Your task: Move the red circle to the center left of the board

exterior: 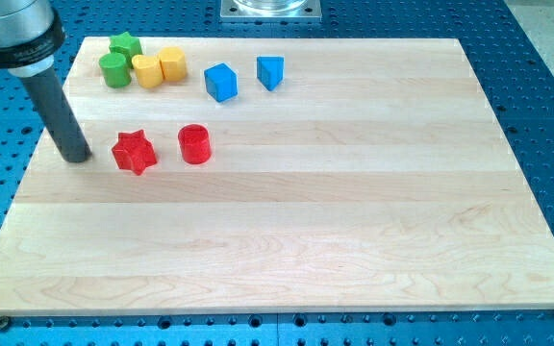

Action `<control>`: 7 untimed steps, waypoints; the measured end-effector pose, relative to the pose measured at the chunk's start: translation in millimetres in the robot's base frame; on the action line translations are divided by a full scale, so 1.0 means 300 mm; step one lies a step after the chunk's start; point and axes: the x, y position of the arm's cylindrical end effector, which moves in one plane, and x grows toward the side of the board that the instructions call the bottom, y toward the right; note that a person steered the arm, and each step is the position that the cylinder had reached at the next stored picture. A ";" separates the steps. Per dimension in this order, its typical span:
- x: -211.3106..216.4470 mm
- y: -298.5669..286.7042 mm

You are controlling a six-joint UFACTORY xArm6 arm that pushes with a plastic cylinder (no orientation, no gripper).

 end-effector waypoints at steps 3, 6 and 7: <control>0.021 0.300; -0.061 1.095; 0.059 0.921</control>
